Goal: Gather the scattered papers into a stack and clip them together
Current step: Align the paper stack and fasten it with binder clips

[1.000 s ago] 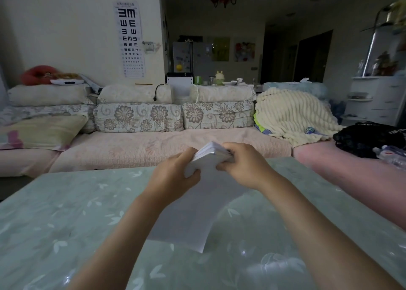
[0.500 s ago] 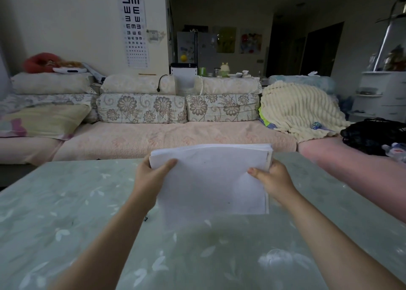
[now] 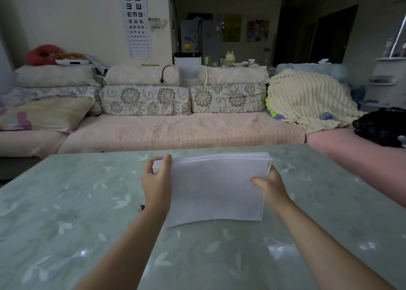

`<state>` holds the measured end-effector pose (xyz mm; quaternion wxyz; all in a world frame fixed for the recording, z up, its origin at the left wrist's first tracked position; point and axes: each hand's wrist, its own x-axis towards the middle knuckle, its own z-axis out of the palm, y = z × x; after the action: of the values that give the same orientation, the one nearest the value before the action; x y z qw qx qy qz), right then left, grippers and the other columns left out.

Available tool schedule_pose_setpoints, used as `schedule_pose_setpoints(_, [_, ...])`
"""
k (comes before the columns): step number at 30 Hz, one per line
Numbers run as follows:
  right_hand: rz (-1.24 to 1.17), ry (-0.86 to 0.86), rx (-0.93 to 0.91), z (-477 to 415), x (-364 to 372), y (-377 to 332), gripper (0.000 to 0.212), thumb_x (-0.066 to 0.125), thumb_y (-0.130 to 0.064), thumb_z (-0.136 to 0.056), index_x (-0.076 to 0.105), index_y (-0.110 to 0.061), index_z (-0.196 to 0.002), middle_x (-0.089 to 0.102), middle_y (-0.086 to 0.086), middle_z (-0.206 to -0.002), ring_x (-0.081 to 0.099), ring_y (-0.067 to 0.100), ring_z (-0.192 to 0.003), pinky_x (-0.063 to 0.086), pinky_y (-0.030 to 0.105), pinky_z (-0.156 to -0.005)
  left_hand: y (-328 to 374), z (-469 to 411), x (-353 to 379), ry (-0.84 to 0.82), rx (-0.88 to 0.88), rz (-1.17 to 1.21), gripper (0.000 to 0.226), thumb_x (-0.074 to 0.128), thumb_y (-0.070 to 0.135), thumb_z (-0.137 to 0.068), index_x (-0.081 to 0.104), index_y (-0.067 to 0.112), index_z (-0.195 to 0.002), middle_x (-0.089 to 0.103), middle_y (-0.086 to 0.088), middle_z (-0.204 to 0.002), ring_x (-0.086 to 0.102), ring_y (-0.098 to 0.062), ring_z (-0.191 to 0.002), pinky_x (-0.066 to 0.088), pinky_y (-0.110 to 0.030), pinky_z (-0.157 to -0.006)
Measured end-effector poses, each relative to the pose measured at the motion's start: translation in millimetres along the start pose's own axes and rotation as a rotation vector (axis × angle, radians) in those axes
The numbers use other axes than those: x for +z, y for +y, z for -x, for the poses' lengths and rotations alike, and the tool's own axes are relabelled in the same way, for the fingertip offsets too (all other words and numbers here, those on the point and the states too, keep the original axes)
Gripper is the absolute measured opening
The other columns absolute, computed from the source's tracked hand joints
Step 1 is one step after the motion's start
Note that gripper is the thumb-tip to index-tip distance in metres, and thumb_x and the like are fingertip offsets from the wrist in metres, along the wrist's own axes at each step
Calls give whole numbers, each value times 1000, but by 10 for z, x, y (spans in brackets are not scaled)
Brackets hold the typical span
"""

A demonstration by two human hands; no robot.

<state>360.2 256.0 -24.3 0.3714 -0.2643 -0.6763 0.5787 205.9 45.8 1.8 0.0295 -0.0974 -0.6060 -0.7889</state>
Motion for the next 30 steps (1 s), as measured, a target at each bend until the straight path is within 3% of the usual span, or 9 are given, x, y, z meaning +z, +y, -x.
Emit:
schedule_pose_setpoints(3, [0, 13, -18, 22, 17, 0, 41, 52, -10, -58, 63, -13, -97, 67, 6, -85, 63, 21, -77, 47, 31, -68, 32, -12, 1, 17, 29, 1, 8, 64, 25, -87, 63, 18, -92, 58, 7, -82, 50, -9, -74, 40, -26, -64])
schedule_pose_setpoints(8, [-5, 54, -34, 39, 35, 5, 53, 50, -8, -55, 60, -7, -107, 65, 8, -88, 61, 20, -76, 45, 30, -66, 96, -63, -4, 9, 9, -67, 17, 69, 27, -83, 64, 19, -96, 61, 5, -93, 53, -9, -75, 42, -26, -63])
schedule_pose_setpoints(13, [50, 77, -16, 67, 58, -18, 28, 51, 6, -70, 63, -16, -84, 61, 2, -74, 54, 15, -65, 40, 24, -55, 173, -88, -12, -3, 41, -138, 15, 66, 20, -83, 65, 22, -97, 65, 5, -91, 56, -12, -77, 41, -26, -62])
schedule_pose_setpoints(16, [87, 119, -18, 65, 69, 9, 35, 49, 12, -77, 65, -18, -84, 66, 2, -79, 58, 14, -68, 44, 25, -56, 265, -99, -32, -44, 267, -521, 18, 60, 19, -86, 65, 29, -100, 67, 12, -95, 61, -12, -85, 42, -27, -65])
schedule_pose_setpoints(19, [84, 111, -16, 52, 55, 6, 36, 50, 9, -77, 69, -18, -92, 71, 0, -87, 64, 14, -79, 50, 28, -65, 354, -49, 113, -135, 810, -929, 28, 59, 15, -89, 66, 26, -114, 67, 5, -113, 60, -20, -101, 47, -36, -86])
schedule_pose_setpoints(21, [64, 100, -14, 58, 63, 11, 37, 51, 7, -78, 71, -21, -92, 72, -3, -89, 66, 12, -83, 52, 29, -68, 380, 138, 400, -316, 1046, -1050, 31, 49, 31, -95, 64, 22, -121, 65, 2, -121, 58, -24, -109, 42, -40, -98])
schedule_pose_setpoints(25, [31, 85, -67, 54, 32, 24, 38, 57, 9, -83, 67, -26, -92, 70, -5, -92, 67, 15, -88, 50, 24, -70, 231, 538, 957, -692, 1093, -1352, 61, 27, 56, -96, 40, 19, -143, 53, -2, -136, 50, -26, -119, 40, -42, -99])
schedule_pose_setpoints(28, [-6, 29, -94, 71, -1, 9, 32, 63, 4, -86, 61, -16, -112, 69, -2, -98, 67, 7, -85, 50, 17, -66, 132, 604, 1116, -672, 1157, -1462, 59, 29, 50, -99, 26, 18, -149, 54, -6, -130, 54, -28, -109, 44, -41, -82])
schedule_pose_setpoints(30, [-15, 14, -106, 70, -7, -11, 28, 62, 4, -88, 62, -13, -110, 69, -3, -95, 66, 2, -81, 50, 13, -63, 113, 608, 1164, -673, 1210, -1469, 60, 30, 47, -99, 18, 22, -152, 55, -6, -127, 55, -29, -104, 43, -39, -75])
